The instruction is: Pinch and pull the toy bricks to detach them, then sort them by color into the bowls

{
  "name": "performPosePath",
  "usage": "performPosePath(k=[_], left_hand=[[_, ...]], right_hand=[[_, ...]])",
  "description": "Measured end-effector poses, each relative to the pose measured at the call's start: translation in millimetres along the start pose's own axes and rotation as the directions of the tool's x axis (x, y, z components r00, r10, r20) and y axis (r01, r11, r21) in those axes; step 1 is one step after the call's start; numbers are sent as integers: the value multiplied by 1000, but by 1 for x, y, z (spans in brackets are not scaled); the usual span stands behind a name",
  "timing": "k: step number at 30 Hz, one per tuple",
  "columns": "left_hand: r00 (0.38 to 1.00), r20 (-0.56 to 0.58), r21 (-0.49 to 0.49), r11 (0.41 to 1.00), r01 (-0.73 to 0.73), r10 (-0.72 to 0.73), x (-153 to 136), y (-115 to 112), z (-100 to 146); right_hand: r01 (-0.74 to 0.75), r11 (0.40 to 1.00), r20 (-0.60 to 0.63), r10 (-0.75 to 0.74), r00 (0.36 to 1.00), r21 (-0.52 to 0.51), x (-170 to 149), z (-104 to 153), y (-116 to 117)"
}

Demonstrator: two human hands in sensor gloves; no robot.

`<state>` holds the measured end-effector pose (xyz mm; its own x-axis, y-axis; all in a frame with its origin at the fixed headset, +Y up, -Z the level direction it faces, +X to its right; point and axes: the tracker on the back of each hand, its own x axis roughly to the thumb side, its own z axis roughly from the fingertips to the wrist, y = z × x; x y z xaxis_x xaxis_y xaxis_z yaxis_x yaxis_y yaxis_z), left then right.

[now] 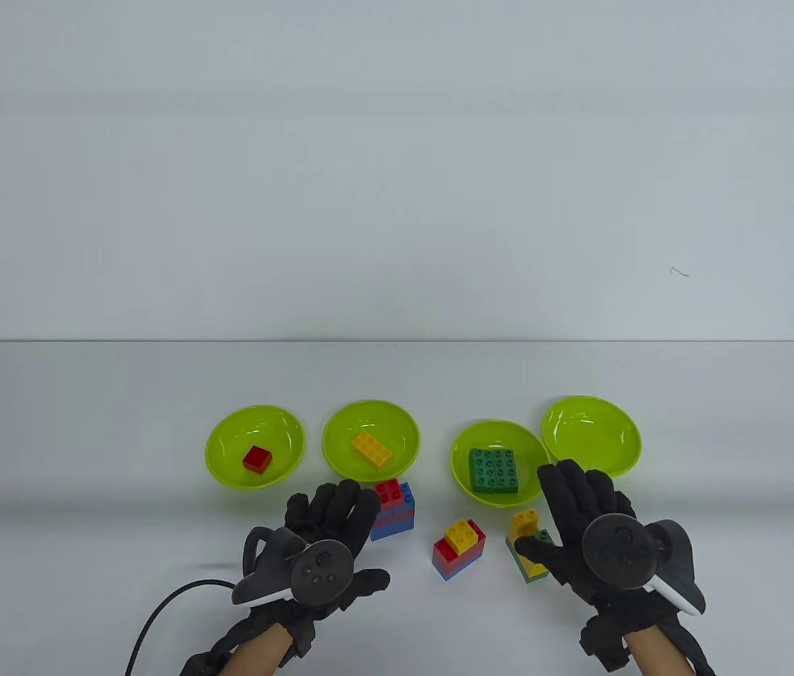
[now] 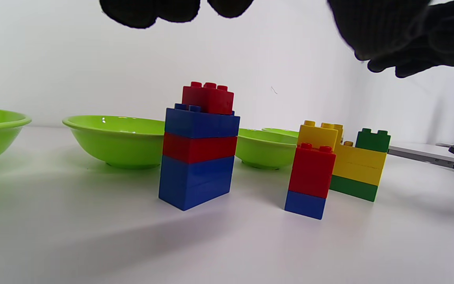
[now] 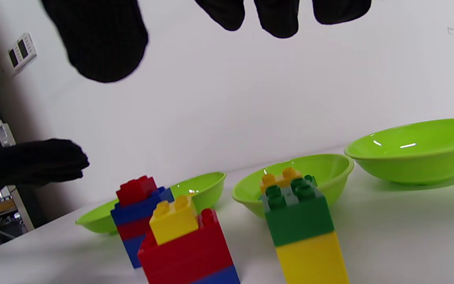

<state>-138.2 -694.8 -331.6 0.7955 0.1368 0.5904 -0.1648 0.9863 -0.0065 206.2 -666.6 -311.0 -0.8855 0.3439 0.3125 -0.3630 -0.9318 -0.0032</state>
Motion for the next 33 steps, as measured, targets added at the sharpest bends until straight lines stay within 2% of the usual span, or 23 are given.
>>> performPosePath(k=[4, 10, 16, 19, 23, 26, 30, 33], left_hand=[[1000, -16, -13, 1000, -18, 17, -7, -4, 0], [999, -29, 37, 999, -27, 28, -14, -4, -2], [996, -29, 72, 994, -77, 79, -10, -6, -33], [996, -63, 29, 998, -54, 56, -11, -15, -58], [997, -73, -13, 1000, -9, 8, -10, -28, -77], [997, -70, -1, 999, 39, -39, -6, -36, -81], [988, -56, 68, 987, 145, -141, -3, -37, -81], [991, -52, 105, 986, 129, -124, -3, -38, -81]], right_hand=[[-55, 996, -1, 55, 998, 73, 0, 5, 10], [-56, 996, 14, 55, 998, 75, 2, 8, 16], [-37, 998, 18, 36, 999, 59, 4, 8, 15], [-44, 998, 25, 43, 999, 50, 5, 10, 15], [-44, 998, 28, 43, 999, 43, 6, 10, 14], [-35, 999, 25, 34, 999, 37, 4, 10, 14], [-26, 999, 29, 25, 999, 38, 5, 10, 14], [-24, 999, 37, 23, 999, 35, 8, 10, 15]])
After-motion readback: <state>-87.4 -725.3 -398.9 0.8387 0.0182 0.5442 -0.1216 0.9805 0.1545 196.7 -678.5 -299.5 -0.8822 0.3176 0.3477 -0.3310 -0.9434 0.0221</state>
